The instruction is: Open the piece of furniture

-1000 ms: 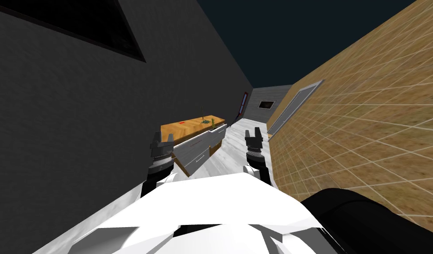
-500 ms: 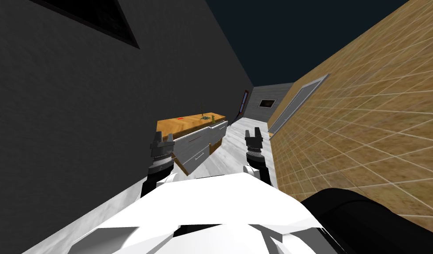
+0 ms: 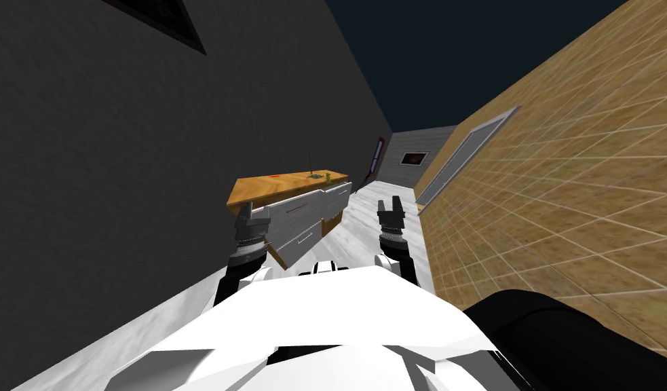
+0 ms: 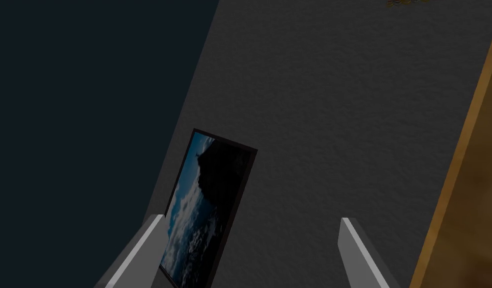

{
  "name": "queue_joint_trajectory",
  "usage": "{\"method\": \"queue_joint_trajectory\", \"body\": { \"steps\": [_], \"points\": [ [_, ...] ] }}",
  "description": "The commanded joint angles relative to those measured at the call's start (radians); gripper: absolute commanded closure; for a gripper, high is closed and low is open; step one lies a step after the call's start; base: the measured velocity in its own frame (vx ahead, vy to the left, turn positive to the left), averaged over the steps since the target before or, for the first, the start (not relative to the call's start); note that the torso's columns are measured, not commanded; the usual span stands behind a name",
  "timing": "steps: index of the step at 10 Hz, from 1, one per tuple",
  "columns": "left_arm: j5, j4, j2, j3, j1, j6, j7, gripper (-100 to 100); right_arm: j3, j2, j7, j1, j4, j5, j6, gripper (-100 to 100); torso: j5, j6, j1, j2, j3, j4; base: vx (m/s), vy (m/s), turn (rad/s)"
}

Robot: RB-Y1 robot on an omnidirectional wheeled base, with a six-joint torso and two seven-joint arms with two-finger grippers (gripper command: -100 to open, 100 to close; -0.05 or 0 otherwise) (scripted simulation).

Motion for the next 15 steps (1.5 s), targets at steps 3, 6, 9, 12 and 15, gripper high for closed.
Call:
{"method": "queue_joint_trajectory", "body": {
  "steps": [3, 6, 9, 12, 15],
  "points": [
    [0.041, 0.067, 0.093, 0.018, -0.04, 0.029, -0.016, -100, 0.0, 0.0, 0.0, 0.0, 0.0, 0.0, 0.0, 0, 0.001, 0.0, 0.002, 0.004, 0.001, 0.002, 0.091, -0.154, 0.087],
    [0.075, 0.122, 0.122, 0.033, -0.074, 0.054, -0.03, -100, 0.0, 0.0, 0.0, 0.0, 0.0, 0.0, 0.0, 0, 0.0, 0.0, 0.001, 0.003, 0.0, 0.002, 0.122, -0.207, 0.109],
    [0.11, 0.179, 0.137, 0.048, -0.11, 0.081, -0.045, -100, 0.0, 0.0, 0.0, 0.0, 0.0, 0.0, 0.0, 0, 0.001, 0.0, 0.005, 0.003, 0.0, 0.002, 0.13, -0.2, 0.115],
    [0.143, 0.233, 0.145, 0.062, -0.145, 0.105, -0.059, -100, 0.0, 0.0, 0.0, 0.0, 0.0, 0.0, 0.0, 0, 0.001, 0.0, 0.003, 0.006, 0.002, 0.003, 0.1, -0.214, 0.09],
    [0.174, 0.281, 0.146, 0.076, -0.175, 0.128, -0.072, -100, 0.0, 0.0, 0.0, 0.0, 0.0, 0.0, 0.0, 0, 0.001, 0.0, 0.005, 0.005, 0.001, 0.002, 0.078, -0.182, 0.1]
  ]
}}
